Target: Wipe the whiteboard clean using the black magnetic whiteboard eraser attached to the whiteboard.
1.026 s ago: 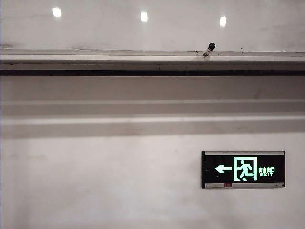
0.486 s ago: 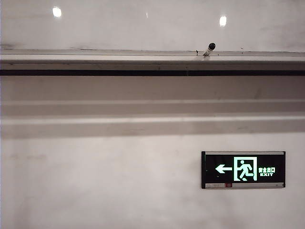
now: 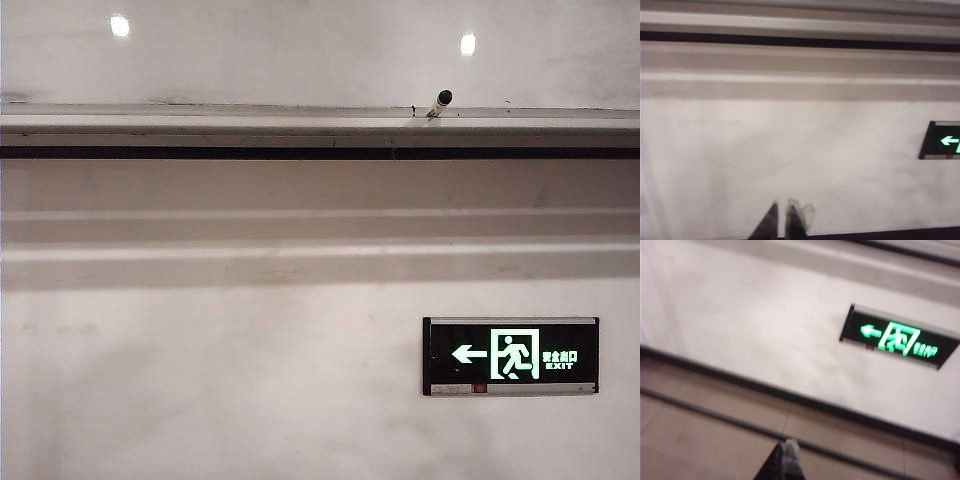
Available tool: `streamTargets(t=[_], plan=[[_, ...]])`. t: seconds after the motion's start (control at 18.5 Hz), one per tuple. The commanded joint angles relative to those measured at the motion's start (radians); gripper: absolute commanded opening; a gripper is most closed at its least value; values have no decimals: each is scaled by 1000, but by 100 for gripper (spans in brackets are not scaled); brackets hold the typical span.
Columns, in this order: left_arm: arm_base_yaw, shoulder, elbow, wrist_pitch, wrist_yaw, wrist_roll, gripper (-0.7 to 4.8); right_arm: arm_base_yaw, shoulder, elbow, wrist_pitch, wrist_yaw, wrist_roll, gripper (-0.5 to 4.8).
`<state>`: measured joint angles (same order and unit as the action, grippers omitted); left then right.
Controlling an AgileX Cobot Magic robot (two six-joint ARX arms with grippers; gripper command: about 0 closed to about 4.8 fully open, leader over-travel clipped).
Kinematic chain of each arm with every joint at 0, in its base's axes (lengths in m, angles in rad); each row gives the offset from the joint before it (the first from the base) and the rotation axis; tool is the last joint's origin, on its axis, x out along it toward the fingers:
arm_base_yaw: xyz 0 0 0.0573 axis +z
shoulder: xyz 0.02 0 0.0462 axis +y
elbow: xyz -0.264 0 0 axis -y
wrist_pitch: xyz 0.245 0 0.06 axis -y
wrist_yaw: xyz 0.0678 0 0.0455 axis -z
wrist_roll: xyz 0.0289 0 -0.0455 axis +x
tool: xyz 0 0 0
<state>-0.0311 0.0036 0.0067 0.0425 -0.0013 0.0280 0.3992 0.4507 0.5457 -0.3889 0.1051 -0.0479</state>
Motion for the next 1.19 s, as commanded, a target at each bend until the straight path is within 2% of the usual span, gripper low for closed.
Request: streamTargets(t=[0.05,0.11,0.22,0.49,1.19], plan=[[0,-1,0,10,2,-2,27,-78,-111,-164,275,5,3,-5],[0,-1,0,10,5,-2,27,-124,-157,-232,360,5,3,-5],[0,-1,0,10,5,-2,27,-200,-248,-331,418,-19,3,-5],[0,-1,0,10,5,-2,27,-320,-438,-500,416,-37,4,-5],[0,-1,0,9,5,-2,27,-336,-449,-541,391,-18,23,-5]])
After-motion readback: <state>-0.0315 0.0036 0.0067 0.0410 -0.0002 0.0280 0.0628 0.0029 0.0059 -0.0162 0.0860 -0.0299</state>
